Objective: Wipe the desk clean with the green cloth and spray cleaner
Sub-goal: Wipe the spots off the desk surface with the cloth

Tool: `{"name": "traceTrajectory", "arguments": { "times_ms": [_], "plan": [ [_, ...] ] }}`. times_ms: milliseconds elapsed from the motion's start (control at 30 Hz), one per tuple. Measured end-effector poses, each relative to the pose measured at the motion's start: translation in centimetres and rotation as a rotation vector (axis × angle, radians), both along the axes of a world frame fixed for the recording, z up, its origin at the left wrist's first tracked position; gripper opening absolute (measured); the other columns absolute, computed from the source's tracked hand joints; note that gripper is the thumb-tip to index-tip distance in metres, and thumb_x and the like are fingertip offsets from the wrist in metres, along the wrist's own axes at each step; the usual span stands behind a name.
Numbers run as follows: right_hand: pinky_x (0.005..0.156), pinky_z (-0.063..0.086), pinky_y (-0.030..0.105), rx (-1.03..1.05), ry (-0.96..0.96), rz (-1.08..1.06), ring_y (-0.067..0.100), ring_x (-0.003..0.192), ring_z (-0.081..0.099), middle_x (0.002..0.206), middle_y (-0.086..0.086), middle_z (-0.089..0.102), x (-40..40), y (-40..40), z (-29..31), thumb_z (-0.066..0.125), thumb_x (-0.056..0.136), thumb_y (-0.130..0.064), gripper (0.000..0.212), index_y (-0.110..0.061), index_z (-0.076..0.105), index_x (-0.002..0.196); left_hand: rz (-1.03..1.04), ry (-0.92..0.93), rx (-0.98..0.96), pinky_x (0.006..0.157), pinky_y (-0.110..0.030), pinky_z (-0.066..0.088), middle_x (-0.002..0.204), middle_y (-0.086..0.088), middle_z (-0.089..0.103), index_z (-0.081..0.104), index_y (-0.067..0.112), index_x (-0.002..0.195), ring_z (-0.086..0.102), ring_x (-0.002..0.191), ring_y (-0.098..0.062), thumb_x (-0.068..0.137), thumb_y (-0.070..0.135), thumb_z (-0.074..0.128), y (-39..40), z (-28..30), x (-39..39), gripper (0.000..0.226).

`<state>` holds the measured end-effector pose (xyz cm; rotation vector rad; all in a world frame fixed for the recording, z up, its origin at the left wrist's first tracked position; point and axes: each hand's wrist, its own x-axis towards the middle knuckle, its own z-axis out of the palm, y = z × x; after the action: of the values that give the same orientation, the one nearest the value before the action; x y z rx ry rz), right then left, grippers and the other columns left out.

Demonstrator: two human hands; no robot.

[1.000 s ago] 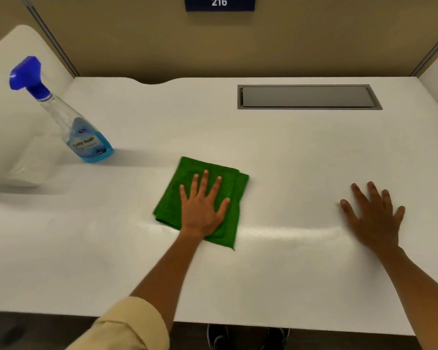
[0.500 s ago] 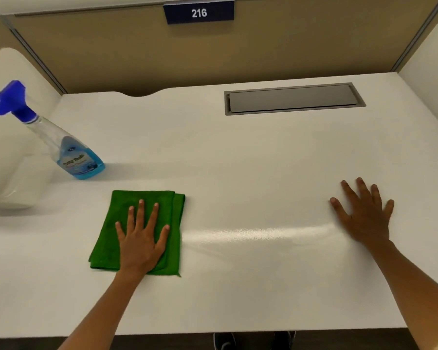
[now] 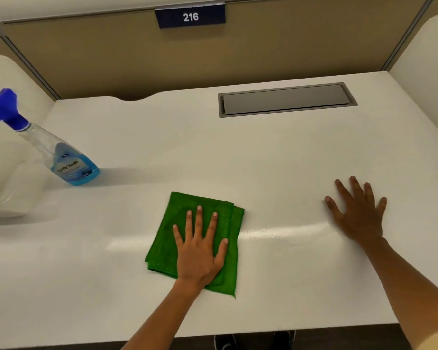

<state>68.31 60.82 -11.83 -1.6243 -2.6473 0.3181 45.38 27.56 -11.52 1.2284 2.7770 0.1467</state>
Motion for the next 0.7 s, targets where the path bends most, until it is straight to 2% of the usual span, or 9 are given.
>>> {"name": "traceTrajectory", "arguments": {
  "times_ms": [400,700],
  "plan": [
    [0.117,0.006,0.063,0.039,0.046,0.020,0.025,0.151,0.007,0.164,-0.007,0.013,0.1,0.2,-0.5,0.014,0.087,-0.076,0.071,-0.046,0.022,0.151,-0.157,-0.071,0.050,0.114,-0.067,0.006,0.164,-0.009,0.005,0.018,0.032,0.154,0.000,0.150,-0.034,0.093,0.065,0.026,12.1,0.3,8.6,0.070],
    [0.116,0.008,0.063,0.077,0.044,0.045,0.026,0.151,0.006,0.164,-0.005,0.014,0.2,0.4,-0.7,0.013,0.089,-0.074,0.071,-0.043,0.024,0.152,-0.262,-0.053,0.072,0.114,-0.067,0.004,0.164,-0.009,0.007,0.018,0.032,0.154,0.003,0.150,-0.034,0.092,0.065,0.025,20.3,-0.2,8.2,0.071]
  ]
}}
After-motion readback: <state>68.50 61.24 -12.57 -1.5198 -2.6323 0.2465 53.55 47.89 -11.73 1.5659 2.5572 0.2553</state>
